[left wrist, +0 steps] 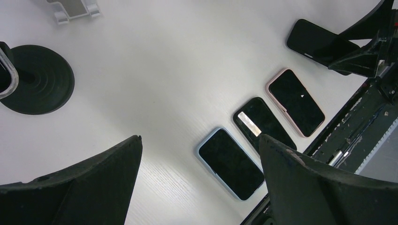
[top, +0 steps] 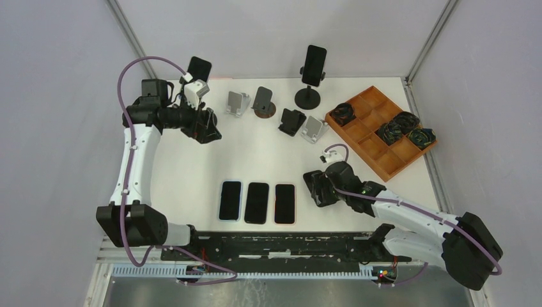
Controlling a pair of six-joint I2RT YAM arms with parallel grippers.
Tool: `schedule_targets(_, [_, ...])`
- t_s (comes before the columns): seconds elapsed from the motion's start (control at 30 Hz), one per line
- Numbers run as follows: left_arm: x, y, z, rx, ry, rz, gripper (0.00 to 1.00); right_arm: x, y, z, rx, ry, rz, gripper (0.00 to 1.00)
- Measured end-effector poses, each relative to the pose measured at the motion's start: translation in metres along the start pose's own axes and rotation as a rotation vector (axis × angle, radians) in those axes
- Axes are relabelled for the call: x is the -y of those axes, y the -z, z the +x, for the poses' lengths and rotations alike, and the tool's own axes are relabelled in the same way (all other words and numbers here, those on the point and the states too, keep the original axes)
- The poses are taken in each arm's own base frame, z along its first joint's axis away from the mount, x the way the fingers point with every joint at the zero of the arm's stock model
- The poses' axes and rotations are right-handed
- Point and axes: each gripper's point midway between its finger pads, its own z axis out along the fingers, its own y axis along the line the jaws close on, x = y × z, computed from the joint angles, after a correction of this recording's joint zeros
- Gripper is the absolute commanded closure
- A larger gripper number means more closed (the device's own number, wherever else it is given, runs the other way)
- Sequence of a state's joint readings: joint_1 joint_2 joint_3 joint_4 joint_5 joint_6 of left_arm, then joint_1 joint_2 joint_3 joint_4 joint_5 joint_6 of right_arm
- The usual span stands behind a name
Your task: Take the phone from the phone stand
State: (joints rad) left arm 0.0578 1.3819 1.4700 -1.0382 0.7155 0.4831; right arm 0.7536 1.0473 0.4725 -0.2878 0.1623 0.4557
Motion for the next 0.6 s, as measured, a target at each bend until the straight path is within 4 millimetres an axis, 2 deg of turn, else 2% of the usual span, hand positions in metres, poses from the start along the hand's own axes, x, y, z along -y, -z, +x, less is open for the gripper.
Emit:
schedule_targets(0.13, [0.001,0.001,0.0,0.004,0.006,-0.002,0.0,-0.003,-0.001,0.005,-0.009,-0.056,-0.002,0.98])
schedule_targets(0.23, [0.001,0.0,0.001,0.007,0.014,-0.003,0.0,-0.01,-0.004,0.016,-0.041,-0.074,-0.004,0.96])
schedule_targets(0.3, [0.001,0.0,0.001,0.008,0.018,-0.004,0.0,-0.014,-0.005,0.025,-0.066,-0.07,0.0,0.85])
schedule_targets(0.4, [0.001,0.0,0.0,0.01,0.018,-0.005,0.0,-0.02,-0.003,0.036,-0.091,-0.07,-0.005,0.78])
schedule_targets(0.43, [0.001,0.0,0.0,0.01,0.018,-0.005,0.0,-0.021,-0.003,0.038,-0.093,-0.072,-0.005,0.73])
schedule_targets(0.53, [0.0,-0.001,0.0,0.013,0.015,-0.006,0.0,-0.024,-0.001,0.041,-0.091,-0.081,-0.014,0.47])
schedule_targets(0.6, [0.001,-0.001,0.0,0.012,0.016,-0.006,0.0,-0.026,0.0,0.042,-0.099,-0.071,-0.016,0.39])
